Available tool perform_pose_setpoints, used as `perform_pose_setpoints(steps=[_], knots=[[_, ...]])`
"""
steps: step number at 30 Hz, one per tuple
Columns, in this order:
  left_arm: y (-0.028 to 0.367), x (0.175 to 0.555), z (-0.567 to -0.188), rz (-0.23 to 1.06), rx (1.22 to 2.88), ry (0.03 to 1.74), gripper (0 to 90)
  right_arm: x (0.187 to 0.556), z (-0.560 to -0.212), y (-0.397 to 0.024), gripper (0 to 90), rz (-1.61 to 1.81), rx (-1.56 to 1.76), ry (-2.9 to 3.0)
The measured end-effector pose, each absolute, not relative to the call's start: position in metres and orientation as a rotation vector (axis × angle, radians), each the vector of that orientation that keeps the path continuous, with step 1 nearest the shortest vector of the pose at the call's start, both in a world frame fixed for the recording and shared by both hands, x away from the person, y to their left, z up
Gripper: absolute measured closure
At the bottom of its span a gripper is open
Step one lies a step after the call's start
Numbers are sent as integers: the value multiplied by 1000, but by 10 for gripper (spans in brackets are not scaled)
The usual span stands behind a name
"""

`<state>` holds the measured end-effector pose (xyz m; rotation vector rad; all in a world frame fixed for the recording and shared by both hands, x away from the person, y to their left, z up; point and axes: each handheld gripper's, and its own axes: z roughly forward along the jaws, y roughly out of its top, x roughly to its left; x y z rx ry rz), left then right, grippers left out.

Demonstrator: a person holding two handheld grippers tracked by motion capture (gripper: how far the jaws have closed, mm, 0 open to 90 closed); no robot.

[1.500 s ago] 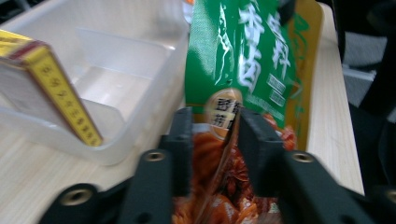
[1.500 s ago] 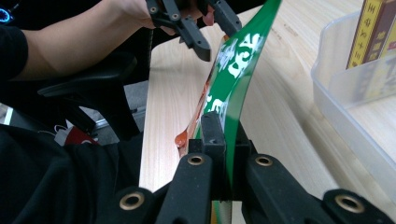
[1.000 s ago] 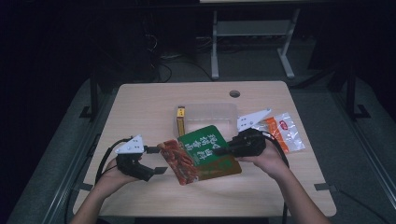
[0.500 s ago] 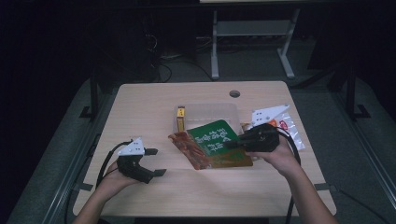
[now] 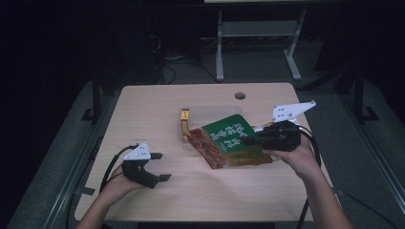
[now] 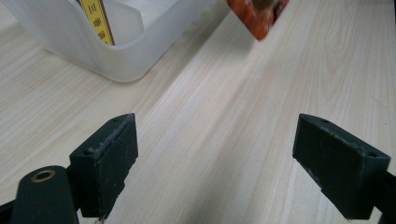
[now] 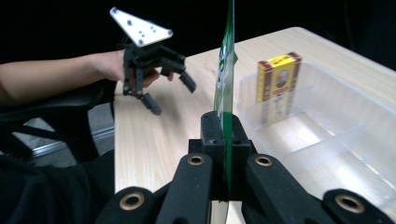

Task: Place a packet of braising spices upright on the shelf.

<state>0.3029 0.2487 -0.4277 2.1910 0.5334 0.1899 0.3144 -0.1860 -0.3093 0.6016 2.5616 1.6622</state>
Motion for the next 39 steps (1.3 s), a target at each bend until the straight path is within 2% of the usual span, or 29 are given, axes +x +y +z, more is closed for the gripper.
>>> perform_pose_setpoints(steps=[19, 31, 39], knots=[[248, 304, -430, 181, 2212, 515, 136, 333, -279, -195, 900, 1632, 703, 2443], [247, 304, -430, 171, 2220, 506, 136, 360, -266, -175, 900, 1583, 779, 2382], [246, 304, -432, 163, 2223, 507, 136, 371, -270, -166, 900, 1562, 809, 2368]])
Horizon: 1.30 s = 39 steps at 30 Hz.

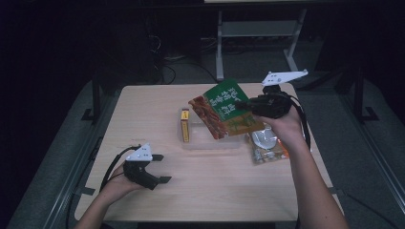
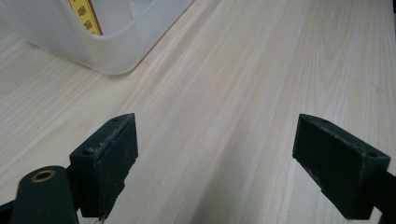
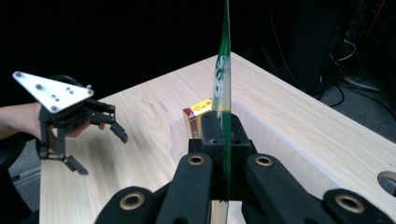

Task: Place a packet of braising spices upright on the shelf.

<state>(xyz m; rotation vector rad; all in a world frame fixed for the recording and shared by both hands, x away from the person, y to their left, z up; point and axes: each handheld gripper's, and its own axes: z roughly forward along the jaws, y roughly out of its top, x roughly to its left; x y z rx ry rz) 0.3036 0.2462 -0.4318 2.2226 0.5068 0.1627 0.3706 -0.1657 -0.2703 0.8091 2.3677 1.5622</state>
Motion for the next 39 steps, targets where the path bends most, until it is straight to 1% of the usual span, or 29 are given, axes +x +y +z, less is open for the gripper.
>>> perform_pose_setpoints(steps=[13, 39], knots=[[244, 302, -432, 157, 2240, 491, 137, 383, -283, -154, 900, 1511, 909, 2369], [242, 301, -433, 146, 2258, 484, 137, 402, -290, -128, 900, 1360, 1064, 2335]])
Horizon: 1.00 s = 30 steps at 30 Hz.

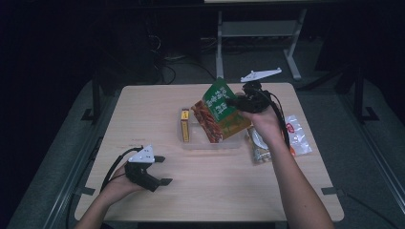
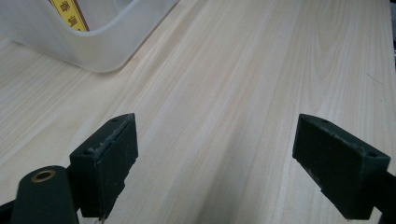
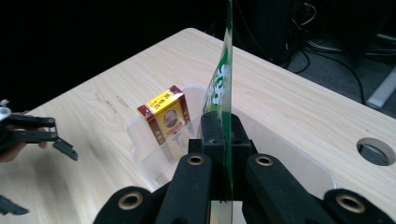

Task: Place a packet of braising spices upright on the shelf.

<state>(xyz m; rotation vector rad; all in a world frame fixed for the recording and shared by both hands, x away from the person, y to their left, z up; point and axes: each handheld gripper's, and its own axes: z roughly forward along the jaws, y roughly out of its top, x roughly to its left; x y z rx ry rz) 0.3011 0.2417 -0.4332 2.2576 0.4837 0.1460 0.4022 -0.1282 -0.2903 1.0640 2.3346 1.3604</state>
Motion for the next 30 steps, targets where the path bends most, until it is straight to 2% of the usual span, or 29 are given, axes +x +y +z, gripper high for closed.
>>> perform_pose_setpoints(steps=[15, 30], knots=[[239, 300, -434, 151, 2279, 454, 138, 411, -298, -116, 893, 1321, 1090, 2339], [236, 299, -435, 137, 2284, 447, 139, 410, -292, -110, 834, 1322, 1040, 2360]])
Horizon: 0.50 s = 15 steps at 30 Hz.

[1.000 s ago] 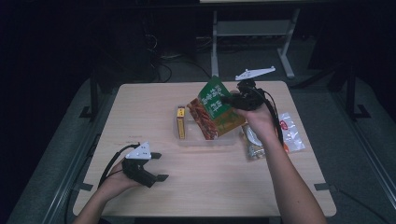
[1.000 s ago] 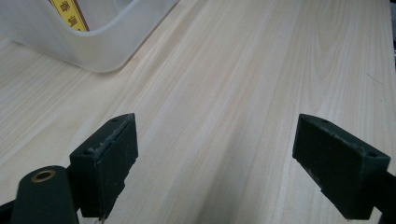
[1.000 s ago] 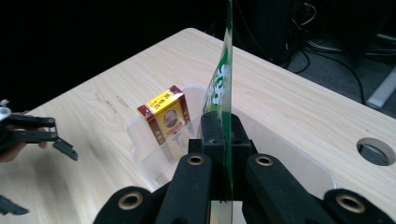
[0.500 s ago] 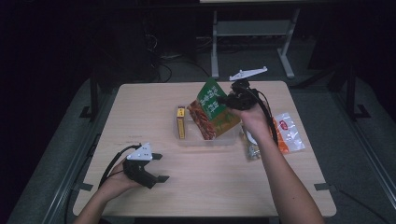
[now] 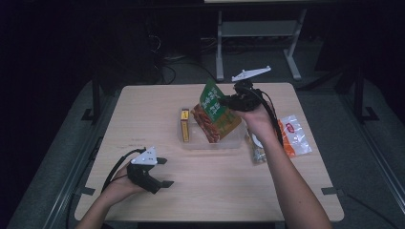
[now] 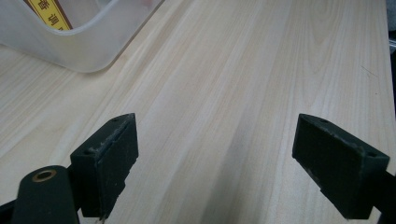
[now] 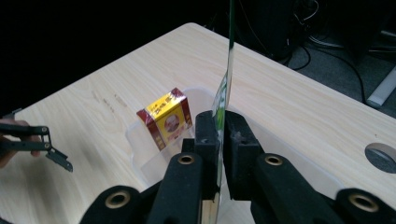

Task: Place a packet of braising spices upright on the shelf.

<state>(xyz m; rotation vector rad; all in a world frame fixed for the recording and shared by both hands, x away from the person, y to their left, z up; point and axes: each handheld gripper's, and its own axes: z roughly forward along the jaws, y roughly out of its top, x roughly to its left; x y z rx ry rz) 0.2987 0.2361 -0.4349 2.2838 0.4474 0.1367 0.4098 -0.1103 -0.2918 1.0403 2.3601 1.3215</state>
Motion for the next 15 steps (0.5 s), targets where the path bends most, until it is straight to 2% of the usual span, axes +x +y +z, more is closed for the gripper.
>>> perform_pose_setpoints(steps=[15], knots=[[233, 297, -435, 129, 2290, 442, 141, 376, -305, -130, 799, 1339, 1035, 2367]])
